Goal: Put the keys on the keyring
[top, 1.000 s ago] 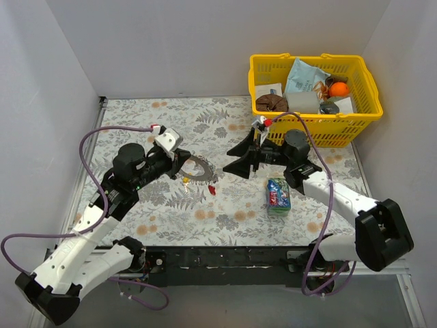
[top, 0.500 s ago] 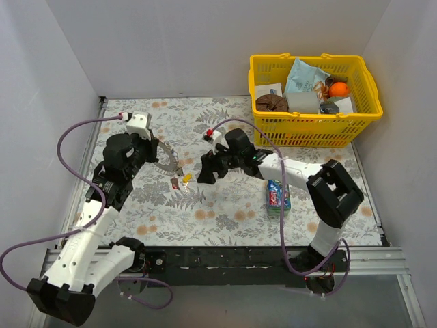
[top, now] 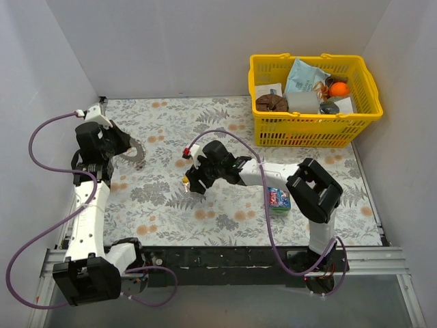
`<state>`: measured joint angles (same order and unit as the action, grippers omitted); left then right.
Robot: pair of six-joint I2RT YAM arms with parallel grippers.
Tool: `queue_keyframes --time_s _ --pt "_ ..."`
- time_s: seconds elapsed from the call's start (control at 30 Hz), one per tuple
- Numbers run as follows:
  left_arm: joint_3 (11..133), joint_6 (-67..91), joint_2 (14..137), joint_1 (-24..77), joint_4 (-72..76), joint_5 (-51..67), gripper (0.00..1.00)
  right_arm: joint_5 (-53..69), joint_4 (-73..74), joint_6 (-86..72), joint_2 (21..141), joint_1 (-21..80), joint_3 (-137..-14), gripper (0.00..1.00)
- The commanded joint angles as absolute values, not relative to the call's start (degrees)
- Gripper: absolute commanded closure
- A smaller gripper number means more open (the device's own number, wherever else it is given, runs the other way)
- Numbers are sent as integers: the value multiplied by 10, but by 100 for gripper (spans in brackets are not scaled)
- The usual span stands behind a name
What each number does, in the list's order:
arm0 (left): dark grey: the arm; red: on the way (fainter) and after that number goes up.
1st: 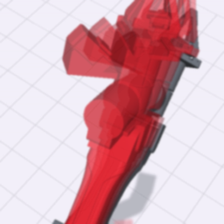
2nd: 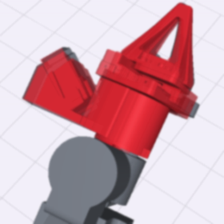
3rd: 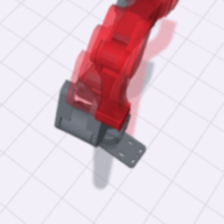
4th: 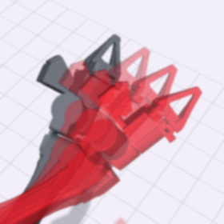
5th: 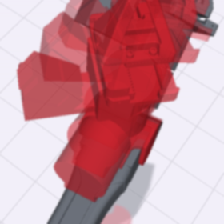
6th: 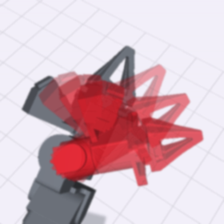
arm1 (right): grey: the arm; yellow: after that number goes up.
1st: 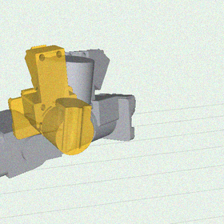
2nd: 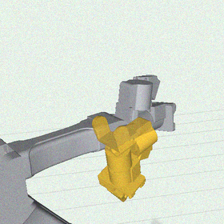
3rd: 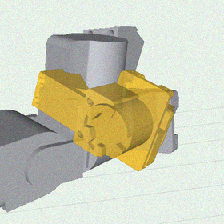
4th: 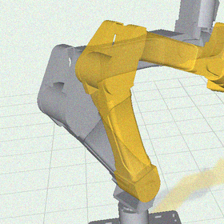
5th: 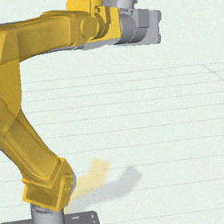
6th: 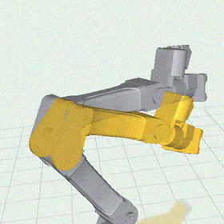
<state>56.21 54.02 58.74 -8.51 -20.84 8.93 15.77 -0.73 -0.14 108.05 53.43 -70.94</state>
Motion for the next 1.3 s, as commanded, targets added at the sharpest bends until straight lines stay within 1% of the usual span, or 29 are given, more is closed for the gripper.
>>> queue_keyframes --time_s 0.0,0.07,0.2,0.37,0.47,0.5,0.57,0.7,0.9,1.13,1.27 --pt "601 570 581 -90 -175 171 100 154 -73 77 1105 537 -716 32" --pt "606 570 582 -91 -173 184 100 153 -93 83 1120 537 -728 32" --pt "610 571 586 -91 -167 207 100 166 -78 107 1157 537 -772 34" --pt "607 570 588 -91 -163 227 100 172 -86 121 1181 537 -789 34" --pt "605 570 588 -91 -160 236 100 174 -87 122 1193 537 -803 37" --pt "605 571 588 -91 -160 237 100 181 -87 122 1196 537 -808 39" --pt "604 571 588 -91 -158 243 100 192 -90 120 1202 537 -816 41" --pt "601 571 589 -91 -156 245 100 211 -88 113 1220 537 -832 50" --pt "600 571 589 -91 -153 248 100 233 -89 107 1231 537 -834 56" --pt "599 570 588 -91 -153 255 100 230 -98 103 1238 537 -833 58" --pt "596 571 587 -91 -149 275 100 233 -96 98 1250 537 -840 64"
